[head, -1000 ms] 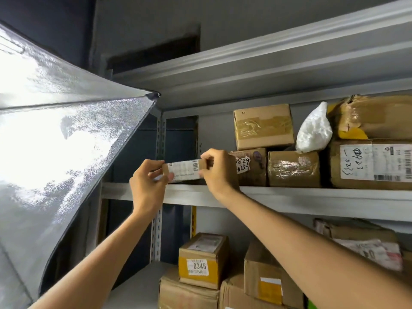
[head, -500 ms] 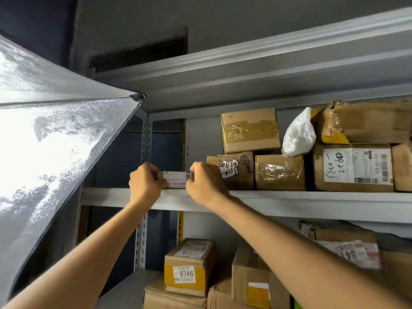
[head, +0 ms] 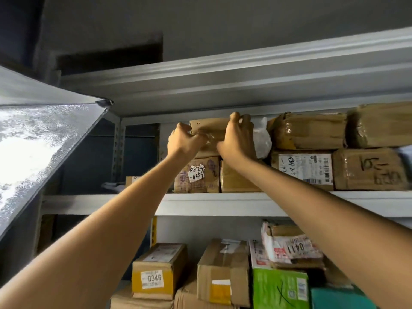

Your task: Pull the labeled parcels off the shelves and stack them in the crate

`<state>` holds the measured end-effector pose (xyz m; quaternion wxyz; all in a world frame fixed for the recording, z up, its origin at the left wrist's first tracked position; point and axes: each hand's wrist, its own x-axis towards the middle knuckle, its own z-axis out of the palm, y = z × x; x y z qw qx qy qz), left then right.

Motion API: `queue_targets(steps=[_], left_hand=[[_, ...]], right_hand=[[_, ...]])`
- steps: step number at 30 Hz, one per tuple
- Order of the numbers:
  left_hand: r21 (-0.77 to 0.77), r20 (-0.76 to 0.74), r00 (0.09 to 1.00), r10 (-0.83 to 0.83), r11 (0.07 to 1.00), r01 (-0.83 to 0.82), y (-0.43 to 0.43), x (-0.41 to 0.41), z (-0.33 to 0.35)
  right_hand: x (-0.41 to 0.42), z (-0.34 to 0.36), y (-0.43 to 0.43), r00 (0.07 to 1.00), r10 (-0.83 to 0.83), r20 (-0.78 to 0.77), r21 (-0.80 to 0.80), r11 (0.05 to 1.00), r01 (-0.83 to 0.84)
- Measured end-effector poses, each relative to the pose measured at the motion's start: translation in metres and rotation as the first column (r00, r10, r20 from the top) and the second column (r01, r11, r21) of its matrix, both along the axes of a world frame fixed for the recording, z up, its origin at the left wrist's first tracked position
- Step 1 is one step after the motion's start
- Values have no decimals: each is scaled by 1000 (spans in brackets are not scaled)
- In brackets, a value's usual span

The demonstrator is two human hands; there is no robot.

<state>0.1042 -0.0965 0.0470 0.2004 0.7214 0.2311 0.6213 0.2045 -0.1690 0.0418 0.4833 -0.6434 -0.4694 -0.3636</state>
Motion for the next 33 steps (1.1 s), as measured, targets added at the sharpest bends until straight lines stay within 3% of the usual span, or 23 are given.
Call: queue_targets(steps=[3,6,9,14,18,21,26,33], left_hand=[[-91,27,1000,14,996,-12,5,12,14],[-228,59,990,-127,964,137,14,12,27],[-223,-22,975,-220,952,209,23,12,25],[-242,220,920,-325,895,374,19,15,16],[-205,367,860,-356,871,448,17,-3,15],[-176,368,886,-281,915,363,23,-18,10],[-317,314,917,-245,884,344,6,-27,13],[-372,171,896,-409,816,443,-7,-46,2]], right_hand=[[11,21,12,986,24,-165,-92,995,-39],[17,33,26,976,0,-218,-160,986,-36],[18,37,44,951,17,-310,-101,994,-51],[9,30,48,937,-67,-342,-4,998,70],[-1,29,41,924,105,-369,35,995,-99],[-1,25,19,905,173,-387,49,985,-167],[-5,30,-12,843,340,-416,111,939,-324],[-7,25,-29,801,395,-449,90,912,-400]])
